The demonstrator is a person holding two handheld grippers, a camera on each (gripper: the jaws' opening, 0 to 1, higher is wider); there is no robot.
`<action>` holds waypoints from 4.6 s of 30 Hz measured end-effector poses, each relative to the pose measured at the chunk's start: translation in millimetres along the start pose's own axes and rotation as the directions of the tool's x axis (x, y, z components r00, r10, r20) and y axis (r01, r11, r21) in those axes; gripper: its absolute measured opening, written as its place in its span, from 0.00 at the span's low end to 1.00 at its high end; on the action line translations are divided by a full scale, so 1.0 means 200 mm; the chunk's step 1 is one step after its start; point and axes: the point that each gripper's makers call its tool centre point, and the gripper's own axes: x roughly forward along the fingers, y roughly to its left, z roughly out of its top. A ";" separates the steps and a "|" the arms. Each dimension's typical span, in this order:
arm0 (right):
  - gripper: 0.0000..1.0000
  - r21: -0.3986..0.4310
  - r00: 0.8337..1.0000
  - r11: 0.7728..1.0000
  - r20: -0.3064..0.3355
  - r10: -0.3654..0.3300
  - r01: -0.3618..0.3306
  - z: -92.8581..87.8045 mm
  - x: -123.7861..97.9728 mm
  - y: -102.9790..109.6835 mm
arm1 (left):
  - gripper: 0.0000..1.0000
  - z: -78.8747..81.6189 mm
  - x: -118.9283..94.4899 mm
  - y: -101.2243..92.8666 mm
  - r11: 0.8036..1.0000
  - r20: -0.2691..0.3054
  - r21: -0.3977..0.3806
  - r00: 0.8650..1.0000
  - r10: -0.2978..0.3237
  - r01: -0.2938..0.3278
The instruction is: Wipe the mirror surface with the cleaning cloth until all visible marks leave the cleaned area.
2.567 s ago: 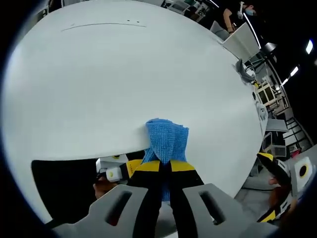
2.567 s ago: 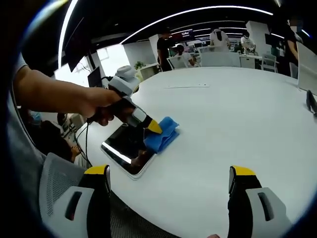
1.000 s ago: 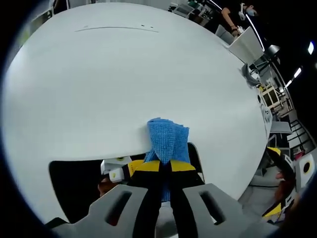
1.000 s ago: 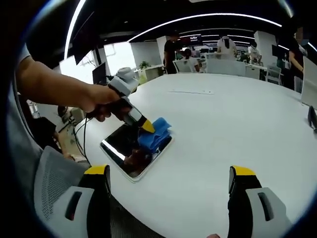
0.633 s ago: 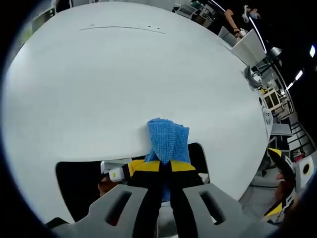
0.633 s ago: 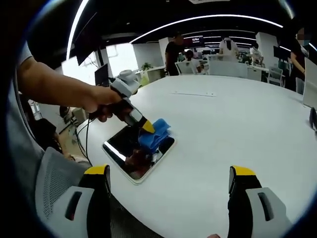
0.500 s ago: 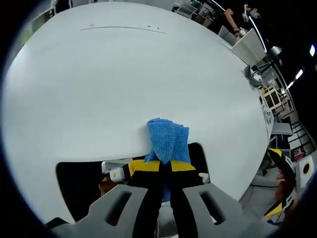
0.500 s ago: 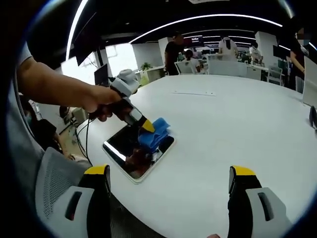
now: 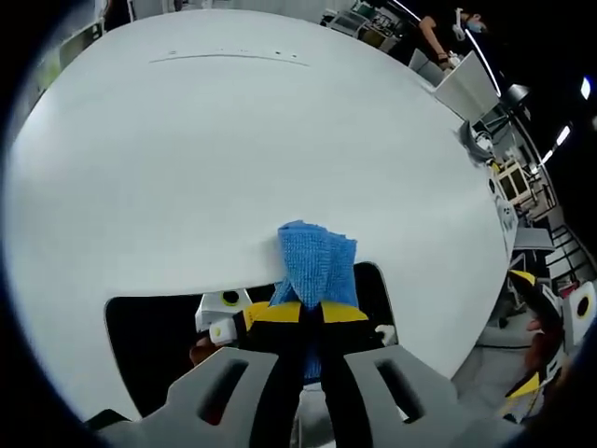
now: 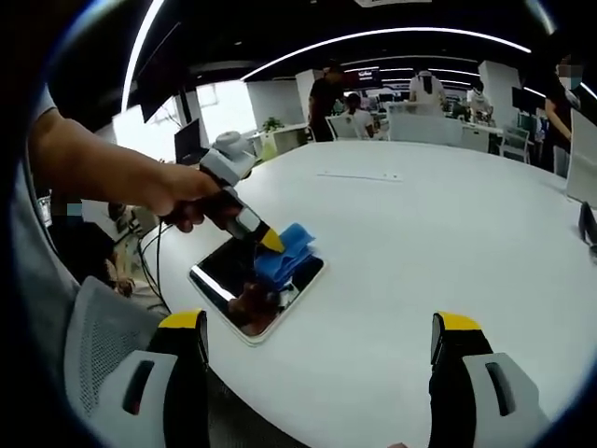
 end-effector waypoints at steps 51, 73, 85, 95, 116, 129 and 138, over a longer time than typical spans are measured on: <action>0.99 -0.051 0.996 0.998 -0.083 0.021 -0.025 -0.11 0.01 -0.02 | 0.02 -0.40 -0.18 -0.03 1.000 0.013 -0.014 1.000 -0.012 0.012; 0.99 -0.025 0.997 0.999 -0.067 0.038 -0.040 -0.08 0.05 0.01 | 0.02 -0.50 -0.22 -0.04 0.999 0.009 -0.036 1.000 -0.010 0.010; 0.99 -0.011 0.997 0.999 -0.067 0.047 -0.047 -0.07 0.09 0.00 | 0.02 -0.49 -0.23 -0.03 0.999 -0.001 -0.044 1.000 -0.018 0.018; 0.99 -0.046 0.996 0.997 -0.073 0.053 -0.057 -0.08 0.09 0.01 | 0.02 -0.50 -0.26 0.02 0.999 -0.006 -0.049 1.000 -0.013 0.013; 0.99 -0.036 0.996 0.997 -0.062 0.059 -0.061 -0.05 0.11 0.05 | 0.02 -0.51 -0.32 0.16 0.997 0.009 -0.078 1.000 0.016 -0.015; 0.99 -0.028 0.997 0.998 -0.062 0.054 -0.056 -0.06 0.10 0.05 | 0.02 -0.50 -0.31 0.17 0.996 0.014 -0.086 1.000 0.016 -0.015; 0.99 -0.021 0.997 0.998 -0.058 0.054 -0.055 -0.06 0.11 0.06 | 0.02 -0.46 -0.30 0.17 0.995 0.008 -0.099 1.000 0.019 -0.018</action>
